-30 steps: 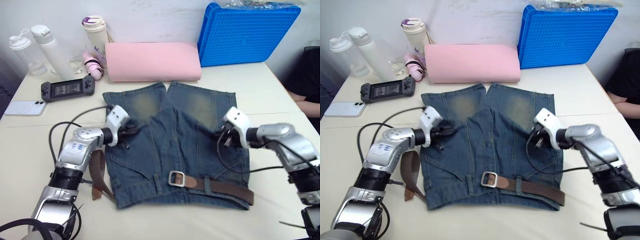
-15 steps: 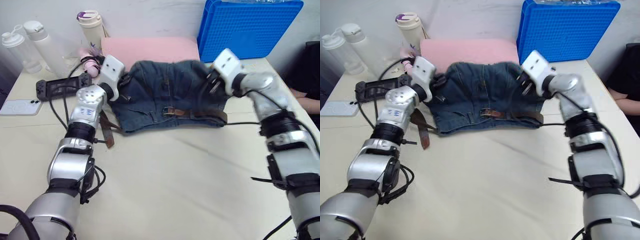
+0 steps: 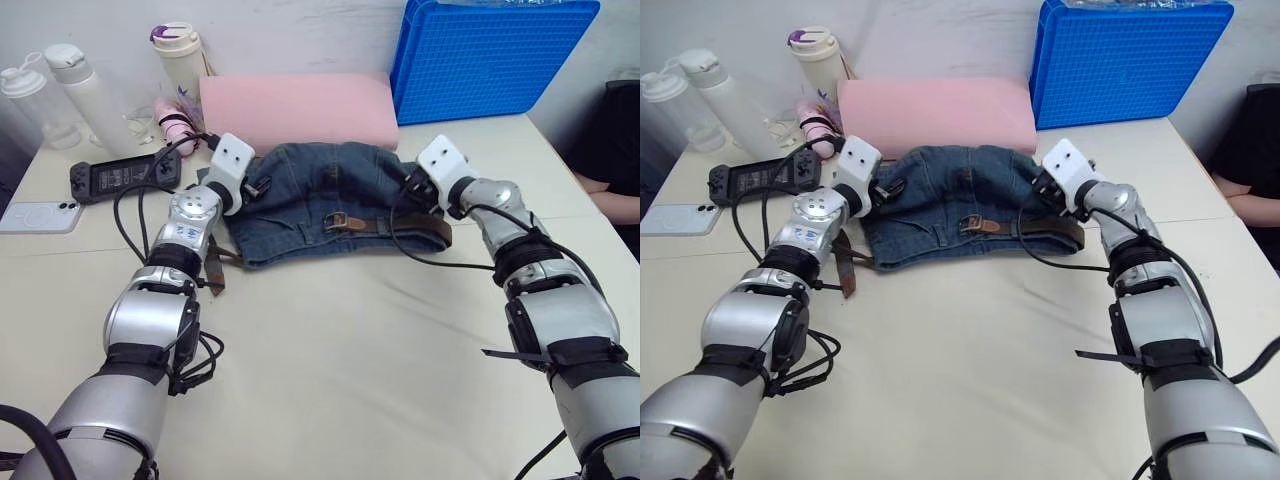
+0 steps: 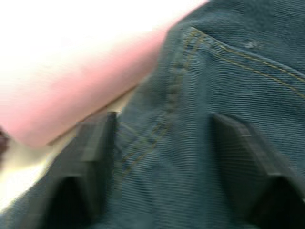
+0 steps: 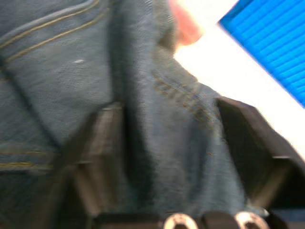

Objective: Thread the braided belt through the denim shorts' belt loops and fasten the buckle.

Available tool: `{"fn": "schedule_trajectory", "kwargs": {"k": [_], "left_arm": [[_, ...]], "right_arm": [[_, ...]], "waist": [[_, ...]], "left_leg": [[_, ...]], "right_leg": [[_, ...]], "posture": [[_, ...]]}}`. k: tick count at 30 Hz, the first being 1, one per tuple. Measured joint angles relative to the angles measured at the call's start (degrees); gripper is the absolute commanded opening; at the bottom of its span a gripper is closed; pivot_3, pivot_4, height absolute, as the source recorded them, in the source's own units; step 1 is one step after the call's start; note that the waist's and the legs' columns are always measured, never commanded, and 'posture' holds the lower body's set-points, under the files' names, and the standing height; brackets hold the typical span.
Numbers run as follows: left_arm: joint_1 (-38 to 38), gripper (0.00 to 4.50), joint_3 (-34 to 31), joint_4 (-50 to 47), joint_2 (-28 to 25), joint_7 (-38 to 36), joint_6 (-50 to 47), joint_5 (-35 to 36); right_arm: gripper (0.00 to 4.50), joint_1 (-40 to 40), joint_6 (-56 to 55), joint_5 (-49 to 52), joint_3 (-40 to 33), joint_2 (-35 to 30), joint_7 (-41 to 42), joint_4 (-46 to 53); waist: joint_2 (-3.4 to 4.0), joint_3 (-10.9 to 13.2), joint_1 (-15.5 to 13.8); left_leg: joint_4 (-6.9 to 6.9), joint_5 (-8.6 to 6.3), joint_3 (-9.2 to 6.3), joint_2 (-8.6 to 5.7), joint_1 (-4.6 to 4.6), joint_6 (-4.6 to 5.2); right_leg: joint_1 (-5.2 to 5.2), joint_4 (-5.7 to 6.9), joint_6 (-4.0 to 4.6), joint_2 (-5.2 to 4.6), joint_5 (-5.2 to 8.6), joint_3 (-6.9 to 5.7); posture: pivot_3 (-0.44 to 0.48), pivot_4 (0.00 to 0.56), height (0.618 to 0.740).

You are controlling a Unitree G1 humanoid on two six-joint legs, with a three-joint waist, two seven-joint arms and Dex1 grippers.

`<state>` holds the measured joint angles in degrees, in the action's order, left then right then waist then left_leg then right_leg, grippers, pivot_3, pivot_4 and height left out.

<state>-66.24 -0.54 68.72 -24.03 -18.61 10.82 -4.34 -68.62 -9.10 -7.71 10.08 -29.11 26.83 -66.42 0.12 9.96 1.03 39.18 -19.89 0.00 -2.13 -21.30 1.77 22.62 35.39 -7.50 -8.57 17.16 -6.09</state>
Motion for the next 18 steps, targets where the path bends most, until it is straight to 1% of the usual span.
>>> {"fn": "schedule_trajectory", "kwargs": {"k": [2, 3, 4, 5, 6, 7, 9, 10, 11, 13, 14, 16, 17, 18], "left_arm": [[1.7, 4.47, -0.8, -3.8, -1.4, -2.7, 1.0, 1.1], [5.4, 4.47, -0.6, -11.6, -2.3, -9.6, 1.1, 3.0], [7.0, 4.47, 0.0, -14.2, -2.3, -12.5, 0.7, 3.5], [9.8, 4.47, 1.4, -19.5, -2.7, -16.2, -0.1, 3.9], [12.0, 4.47, 2.4, -22.8, -2.9, -18.8, -0.4, 4.1], [16.1, 4.5, 3.6, -28.6, -3.2, -22.4, -3.0, 4.7], [21.2, 3.95, 4.0, -35.4, -3.7, -25.5, -7.1, 6.2], [23.8, 3.54, 3.9, -39.2, -4.2, -26.9, -10.1, 7.2], [24.4, 3.29, 3.9, -40.4, -4.3, -27.4, -11.0, 7.6], [26.3, 2.38, 3.8, -47.3, -4.1, -27.7, -15.8, 9.0], [26.3, 2.1, 3.8, -48.4, -3.9, -27.6, -16.7, 9.1], [26.4, 1.23, 3.8, -50.0, -3.2, -25.9, -19.0, 8.9], [26.4, 0.73, 4.3, -50.0, -3.1, -24.9, -20.4, 8.0], [26.8, 0.23, 5.3, -49.9, -3.4, -24.3, -21.5, 6.6]], "right_arm": [[4.5, 0.9, 0.1, 1.5, -2.0, -1.6, 2.8, 4.3], [4.5, 4.2, 2.6, 4.8, -3.8, -3.3, 9.7, 13.2], [4.5, 5.7, 4.0, 5.8, -3.9, -3.4, 12.0, 15.8], [4.5, 8.6, 6.6, 7.2, -4.0, -3.7, 14.6, 21.2], [4.5, 10.9, 8.1, 8.0, -4.0, -3.8, 16.4, 24.3], [3.99, 15.4, 12.5, 9.6, -4.0, -4.0, 19.0, 29.8], [3.26, 21.4, 18.6, 12.6, -4.3, -4.6, 22.0, 36.8], [2.55, 24.9, 22.9, 14.5, -4.5, -5.2, 23.7, 40.9], [2.29, 25.8, 24.2, 15.2, -4.6, -5.4, 24.2, 42.1], [1.31, 28.1, 30.1, 17.7, -6.5, -6.0, 24.6, 48.1], [1.01, 28.1, 31.2, 18.1, -7.0, -6.1, 24.4, 49.2], [0.1, 28.1, 33.5, 18.2, -8.3, -6.2, 22.6, 50.7], [0.0, 28.2, 34.9, 17.9, -8.4, -6.3, 21.2, 50.7], [0.0, 28.5, 36.2, 17.8, -8.5, -6.3, 20.2, 50.5]], "waist": [[0.0, 0.0, 0.3], [0.02, 0.0, 0.5], [0.02, 0.0, 0.6], [0.02, 0.0, 0.6], [0.03, 0.0, 0.7], [0.02, 0.0, 0.6], [0.03, 0.0, 0.6], [0.04, 0.0, 0.5], [0.06, 0.0, 0.4], [0.05, 0.0, 0.2], [0.05, 0.0, 0.1], [0.05, 0.0, -0.3], [0.05, 0.0, -0.6], [0.05, 0.0, -0.8]], "left_leg": [[-0.03, 0.0, -0.1, 0.01, 0.0, -0.01], [-0.05, 0.0, -0.17, 0.02, 0.05, -0.02], [-0.02, -0.01, -0.17, 0.01, 0.09, -0.03], [-0.06, -0.01, -0.19, 0.02, 0.07, -0.03], [-0.03, -0.01, -0.22, 0.02, 0.08, -0.03], [-0.08, -0.01, -0.23, 0.0, 0.02, -0.03], [-0.05, -0.01, -0.27, 0.0, -0.01, -0.03], [0.0, -0.01, -0.28, -0.02, -0.07, -0.02], [0.02, 0.0, -0.27, -0.02, -0.09, -0.01], [0.16, 0.06, -0.21, -0.05, -0.1, 0.0], [0.18, 0.12, -0.2, -0.06, -0.07, -0.03], [0.18, 0.18, -0.17, -0.04, 0.07, -0.08], [0.16, 0.19, -0.16, -0.02, 0.14, -0.1], [0.12, 0.2, -0.14, -0.02, 0.14, -0.11]], "right_leg": [[0.0, 0.02, 0.0, 0.01, 0.0, -0.02], [-0.05, 0.06, -0.01, 0.03, -0.01, -0.05], [-0.07, 0.12, -0.01, 0.03, -0.01, -0.05], [-0.06, 0.11, -0.01, 0.03, -0.01, -0.05], [-0.06, 0.17, -0.01, 0.03, -0.01, -0.05], [-0.02, 0.13, -0.01, 0.03, -0.01, -0.06], [-0.02, 0.13, -0.01, 0.03, -0.01, -0.06], [-0.02, 0.07, -0.01, 0.03, -0.01, -0.06], [-0.02, 0.04, -0.01, 0.02, -0.01, -0.04], [-0.13, -0.07, -0.01, -0.01, -0.01, 0.02], [-0.19, -0.11, -0.01, 0.0, -0.01, 0.03], [-0.32, -0.21, -0.01, 0.01, -0.01, 0.06], [-0.35, -0.2, -0.01, 0.03, 0.0, 0.07], [-0.32, -0.19, 0.0, 0.04, 0.0, 0.07]], "posture": [[0.0, 0.15, 0.74], [0.0, 0.15, 0.74], [0.0, 0.15, 0.74], [0.0, 0.15, 0.74], [0.0, 0.15, 0.74], [0.0, 0.15, 0.74], [0.0, 0.15, 0.74], [0.0, 0.15, 0.74], [0.0, 0.15, 0.74], [0.0, 0.15, 0.74], [0.0, 0.15, 0.74], [0.0, 0.15, 0.74], [0.0, 0.15, 0.74], [0.0, 0.15, 0.74]]}}
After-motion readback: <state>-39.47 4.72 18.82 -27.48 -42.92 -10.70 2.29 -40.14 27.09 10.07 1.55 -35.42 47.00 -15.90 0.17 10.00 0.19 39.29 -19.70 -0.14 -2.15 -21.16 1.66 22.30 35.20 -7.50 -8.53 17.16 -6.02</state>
